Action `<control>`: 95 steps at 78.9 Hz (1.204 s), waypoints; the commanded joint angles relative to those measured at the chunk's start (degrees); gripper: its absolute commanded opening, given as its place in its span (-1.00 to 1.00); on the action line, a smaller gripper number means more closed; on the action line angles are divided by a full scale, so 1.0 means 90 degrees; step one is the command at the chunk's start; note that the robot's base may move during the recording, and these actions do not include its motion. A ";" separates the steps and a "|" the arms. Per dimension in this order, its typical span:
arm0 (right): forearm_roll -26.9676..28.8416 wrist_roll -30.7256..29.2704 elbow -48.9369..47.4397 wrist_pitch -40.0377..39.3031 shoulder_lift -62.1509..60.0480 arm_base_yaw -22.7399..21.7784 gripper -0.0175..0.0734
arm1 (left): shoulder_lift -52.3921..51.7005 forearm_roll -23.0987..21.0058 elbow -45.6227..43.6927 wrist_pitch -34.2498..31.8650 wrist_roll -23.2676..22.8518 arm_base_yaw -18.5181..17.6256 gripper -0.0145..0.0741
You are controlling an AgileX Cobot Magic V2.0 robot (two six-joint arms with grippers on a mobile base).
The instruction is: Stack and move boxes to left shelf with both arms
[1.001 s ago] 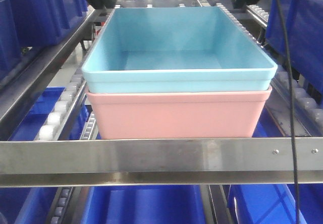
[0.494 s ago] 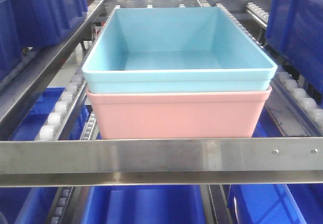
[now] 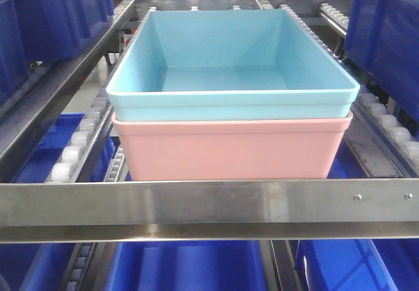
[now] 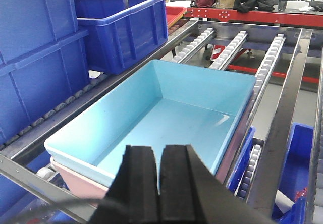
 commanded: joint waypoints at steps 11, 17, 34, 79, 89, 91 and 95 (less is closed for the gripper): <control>-0.0074 -0.0061 -0.0181 -0.0496 0.0005 -0.0009 -0.51 | 0.0000 0.0030 -0.0186 -0.0565 0.0014 -0.0057 -0.67; -0.0074 -0.0061 -0.0122 -0.0495 0.0005 -0.0009 -0.51 | 0.0000 0.0030 -0.0186 -0.0565 0.0014 -0.0057 -0.67; 0.0514 -0.0377 0.0269 -0.0040 -0.0361 -0.0569 -0.51 | 0.0000 0.0030 -0.0186 -0.0565 0.0014 -0.0057 -0.67; 0.3650 -0.3751 0.2278 -0.0826 -0.2708 -0.3083 -0.51 | 0.0014 0.0030 -0.0186 -0.0554 0.0014 -0.0057 -0.67; 0.3650 -0.3751 0.2278 -0.0859 -0.2948 -0.3083 -0.51 | 0.0014 0.0030 -0.0186 -0.0554 0.0014 -0.0057 -0.67; 0.3650 -0.3751 0.2278 -0.0859 -0.2948 -0.3083 -0.51 | 0.0014 0.0030 -0.0186 -0.0554 0.0014 -0.0057 -0.68; 0.3650 -0.3751 0.2278 -0.0844 -0.2948 -0.3083 -0.51 | 0.0014 0.0030 -0.0186 -0.0554 0.0014 -0.0057 -0.67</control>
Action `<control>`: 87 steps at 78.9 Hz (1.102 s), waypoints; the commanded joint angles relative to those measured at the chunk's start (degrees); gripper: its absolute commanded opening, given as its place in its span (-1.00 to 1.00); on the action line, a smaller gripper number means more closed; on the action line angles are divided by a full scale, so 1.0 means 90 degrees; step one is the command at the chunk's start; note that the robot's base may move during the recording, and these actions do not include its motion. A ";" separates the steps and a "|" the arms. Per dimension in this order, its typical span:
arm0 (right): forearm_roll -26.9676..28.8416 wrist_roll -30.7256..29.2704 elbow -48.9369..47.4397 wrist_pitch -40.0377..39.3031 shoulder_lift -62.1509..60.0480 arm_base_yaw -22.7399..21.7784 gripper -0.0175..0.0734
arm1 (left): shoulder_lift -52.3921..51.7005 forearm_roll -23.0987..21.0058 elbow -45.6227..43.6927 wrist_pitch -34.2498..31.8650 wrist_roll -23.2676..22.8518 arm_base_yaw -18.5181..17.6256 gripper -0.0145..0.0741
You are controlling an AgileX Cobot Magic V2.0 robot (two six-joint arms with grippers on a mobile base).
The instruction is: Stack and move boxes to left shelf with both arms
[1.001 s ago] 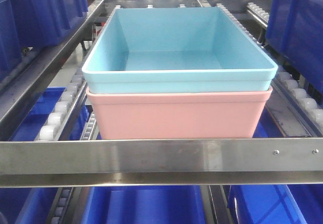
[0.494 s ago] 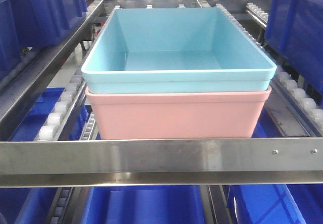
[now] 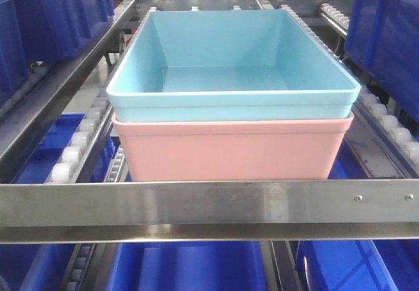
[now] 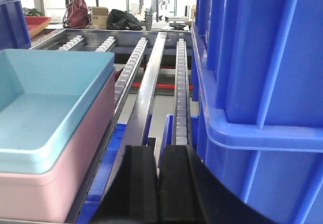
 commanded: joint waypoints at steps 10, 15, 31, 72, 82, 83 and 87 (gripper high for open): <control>0.0009 -0.0063 -0.0143 -0.0570 -0.0126 -0.0045 -0.51 | 0.0025 0.0030 -0.0200 -0.0552 0.0000 -0.0057 -0.68; 0.0009 -0.0063 -0.0143 -0.0570 -0.0126 -0.0045 -0.51 | 0.0025 0.0030 -0.0200 -0.0552 0.0000 -0.0057 -0.68; 0.0009 -0.0063 -0.0143 -0.0570 -0.0126 -0.0045 -0.51 | 0.0025 0.0030 -0.0200 -0.0552 0.0000 -0.0057 -0.68; 0.0009 -0.0063 -0.0143 -0.0570 -0.0126 -0.0045 -0.51 | -0.1953 -0.2860 0.1878 -0.1561 0.3229 0.2822 -0.67; 0.0009 -0.0063 -0.0143 -0.0570 -0.0126 -0.0045 -0.51 | -0.2723 -0.2806 0.2342 -0.1168 0.2881 0.3096 -0.67; 0.0009 -0.0063 -0.0143 -0.0570 -0.0126 -0.0045 -0.51 | -0.2786 -0.2793 0.2392 -0.1130 0.2855 0.3114 -0.67; 0.0009 -0.0063 -0.0143 -0.0570 -0.0126 -0.0045 -0.51 | -0.3017 -0.2620 0.2651 -0.1109 0.2610 0.3144 -0.67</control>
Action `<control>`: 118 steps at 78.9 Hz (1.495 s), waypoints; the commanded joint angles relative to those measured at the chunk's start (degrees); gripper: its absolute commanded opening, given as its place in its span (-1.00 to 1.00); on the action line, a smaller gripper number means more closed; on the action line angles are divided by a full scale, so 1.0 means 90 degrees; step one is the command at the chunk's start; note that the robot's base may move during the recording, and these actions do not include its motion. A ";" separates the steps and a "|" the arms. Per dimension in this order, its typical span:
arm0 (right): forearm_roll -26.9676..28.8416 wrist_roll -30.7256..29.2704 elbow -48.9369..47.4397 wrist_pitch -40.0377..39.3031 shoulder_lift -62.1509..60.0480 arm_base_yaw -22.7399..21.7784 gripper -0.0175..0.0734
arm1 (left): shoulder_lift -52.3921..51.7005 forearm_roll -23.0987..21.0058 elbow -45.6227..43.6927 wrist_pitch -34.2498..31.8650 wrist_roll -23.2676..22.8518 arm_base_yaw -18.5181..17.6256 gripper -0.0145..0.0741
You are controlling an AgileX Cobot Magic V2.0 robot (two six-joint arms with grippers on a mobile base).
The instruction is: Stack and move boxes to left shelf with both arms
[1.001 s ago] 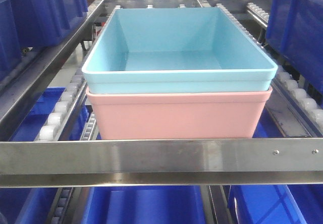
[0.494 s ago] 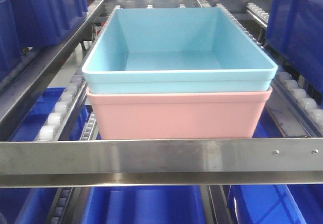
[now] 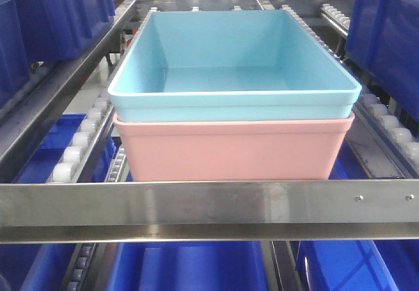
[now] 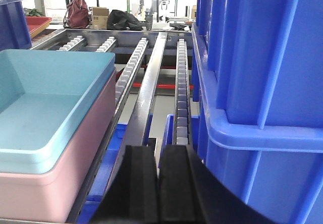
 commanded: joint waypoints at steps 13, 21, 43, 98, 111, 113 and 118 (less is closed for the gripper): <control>-0.0001 -0.0063 -0.0143 -0.0556 -0.0126 -0.0045 -0.51 | -0.0311 0.0522 0.0162 0.0144 -0.0570 0.0076 -0.67; -0.0001 -0.0063 -0.0143 -0.0556 -0.0126 -0.0045 -0.51 | -0.0311 0.0509 0.0162 0.0113 -0.0570 0.0165 -0.67; -0.0001 -0.0063 -0.0143 -0.0556 -0.0126 -0.0045 -0.51 | -0.0311 0.0104 0.0162 0.0089 0.0126 0.0180 -0.67; -0.0001 -0.0063 -0.0143 -0.0556 -0.0126 -0.0045 -0.51 | -0.0311 0.0075 0.0162 -0.0024 0.0195 0.0180 -0.67; -0.0001 -0.0063 -0.0143 -0.0556 -0.0126 -0.0045 -0.51 | -0.0311 0.0075 0.0162 -0.0024 0.0195 0.0180 -0.68; -0.0001 -0.0063 -0.0143 -0.0556 -0.0126 -0.0045 -0.51 | -0.0311 0.0075 0.0162 -0.0024 0.0195 0.0180 -0.68; -0.0001 -0.0063 -0.0143 -0.0556 -0.0126 -0.0045 -0.51 | -0.0311 0.0075 0.0162 -0.0024 0.0195 0.0180 -0.68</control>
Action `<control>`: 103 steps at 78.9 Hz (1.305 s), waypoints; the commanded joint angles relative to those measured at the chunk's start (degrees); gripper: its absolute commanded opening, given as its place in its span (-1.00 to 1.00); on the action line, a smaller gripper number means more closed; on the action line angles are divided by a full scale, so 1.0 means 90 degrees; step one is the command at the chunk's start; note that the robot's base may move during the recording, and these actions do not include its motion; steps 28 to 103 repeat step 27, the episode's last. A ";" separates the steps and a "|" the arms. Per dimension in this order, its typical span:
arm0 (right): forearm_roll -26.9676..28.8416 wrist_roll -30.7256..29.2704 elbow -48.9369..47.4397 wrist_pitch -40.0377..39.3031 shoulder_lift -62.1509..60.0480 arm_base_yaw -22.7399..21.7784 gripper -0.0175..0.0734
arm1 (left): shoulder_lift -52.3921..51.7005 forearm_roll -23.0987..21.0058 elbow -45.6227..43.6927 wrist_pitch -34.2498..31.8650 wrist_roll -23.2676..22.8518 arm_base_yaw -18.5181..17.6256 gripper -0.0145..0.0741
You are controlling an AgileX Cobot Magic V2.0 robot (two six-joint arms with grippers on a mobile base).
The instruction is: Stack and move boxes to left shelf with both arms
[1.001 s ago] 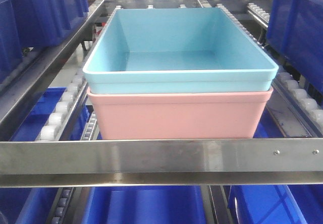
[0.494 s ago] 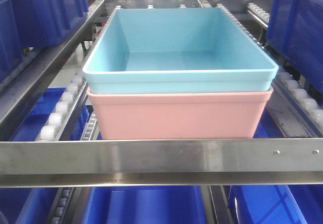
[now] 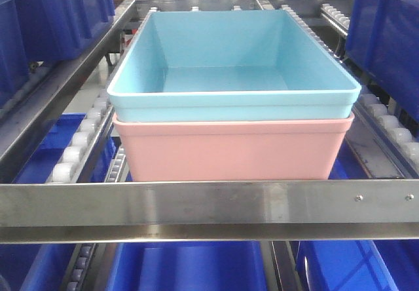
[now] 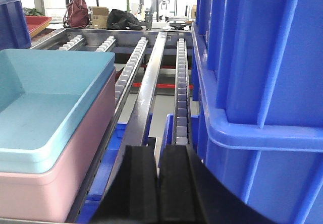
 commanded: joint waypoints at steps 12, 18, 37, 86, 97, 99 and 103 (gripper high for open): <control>-0.0001 -0.0063 -0.0143 -0.0565 -0.0126 -0.0045 -0.51 | -0.0112 -0.0043 -0.0028 -0.0564 0.0021 0.0005 -0.68; -0.0001 -0.0063 -0.0143 -0.0565 -0.0126 -0.0045 -0.51 | -0.0112 -0.0043 -0.0028 -0.0564 0.0021 0.0005 -0.67; -0.0001 -0.0063 -0.0143 -0.0565 -0.0126 -0.0045 -0.51 | -0.0112 -0.0043 -0.0028 -0.0564 0.0021 0.0005 -0.68; -0.0001 -0.0063 -0.0143 -0.0565 -0.0126 -0.0045 -0.51 | -0.0112 -0.0043 -0.0028 -0.0564 0.0021 0.0005 -0.68; -0.0001 -0.0063 -0.0143 -0.0565 -0.0126 -0.0045 -0.51 | -0.0112 -0.0043 -0.0028 -0.0564 0.0021 0.0005 -0.68; -0.0001 -0.0063 -0.0143 -0.0565 -0.0126 -0.0045 -0.51 | -0.0112 -0.0043 -0.0028 -0.0564 0.0021 0.0005 -0.68; -0.0001 -0.0063 -0.0143 -0.0565 -0.0126 -0.0045 -0.51 | -0.0112 -0.0043 -0.0028 -0.0564 0.0021 0.0005 -0.68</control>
